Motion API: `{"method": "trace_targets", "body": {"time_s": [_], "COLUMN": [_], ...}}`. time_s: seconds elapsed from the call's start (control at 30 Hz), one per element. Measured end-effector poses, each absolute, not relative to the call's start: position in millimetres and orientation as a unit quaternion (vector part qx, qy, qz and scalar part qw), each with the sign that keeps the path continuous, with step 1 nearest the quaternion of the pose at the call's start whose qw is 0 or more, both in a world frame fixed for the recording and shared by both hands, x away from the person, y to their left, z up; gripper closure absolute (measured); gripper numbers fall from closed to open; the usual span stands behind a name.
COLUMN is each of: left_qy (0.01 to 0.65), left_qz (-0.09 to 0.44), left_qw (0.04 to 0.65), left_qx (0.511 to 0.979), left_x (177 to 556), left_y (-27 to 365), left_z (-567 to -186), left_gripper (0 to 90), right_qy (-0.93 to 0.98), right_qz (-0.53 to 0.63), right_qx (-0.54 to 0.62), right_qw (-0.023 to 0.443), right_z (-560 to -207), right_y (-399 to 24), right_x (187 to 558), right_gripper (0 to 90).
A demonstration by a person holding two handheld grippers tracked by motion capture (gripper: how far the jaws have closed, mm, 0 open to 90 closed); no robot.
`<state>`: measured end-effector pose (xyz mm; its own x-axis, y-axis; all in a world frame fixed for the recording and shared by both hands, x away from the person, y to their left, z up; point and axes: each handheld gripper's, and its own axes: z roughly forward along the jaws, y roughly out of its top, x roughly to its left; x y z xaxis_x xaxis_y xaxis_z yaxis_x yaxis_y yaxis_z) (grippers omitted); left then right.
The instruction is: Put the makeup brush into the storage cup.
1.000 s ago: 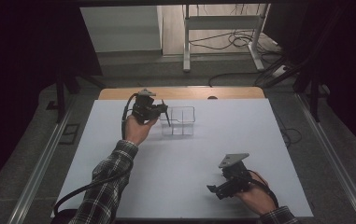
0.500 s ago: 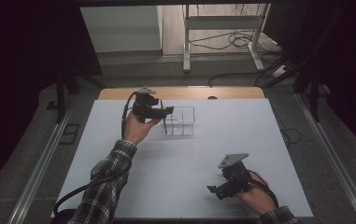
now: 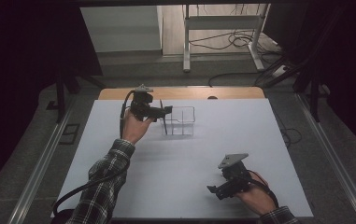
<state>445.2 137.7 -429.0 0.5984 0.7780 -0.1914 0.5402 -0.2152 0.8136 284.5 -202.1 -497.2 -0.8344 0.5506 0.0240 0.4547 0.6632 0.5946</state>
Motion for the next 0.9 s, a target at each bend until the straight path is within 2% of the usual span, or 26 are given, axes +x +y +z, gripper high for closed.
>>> {"method": "trace_targets", "body": {"time_s": [0.9], "left_qy": [0.417], "left_qz": [0.143], "left_qw": [0.446], "left_qx": [0.778], "left_x": [431], "left_y": [148], "left_z": [-422], "left_gripper": [0.0], "right_qy": [0.907], "right_qz": [0.305], "right_qx": [0.278], "right_qw": [0.079], "right_z": [-497], "right_y": [-202], "right_x": [285], "right_gripper": [3.2]}}
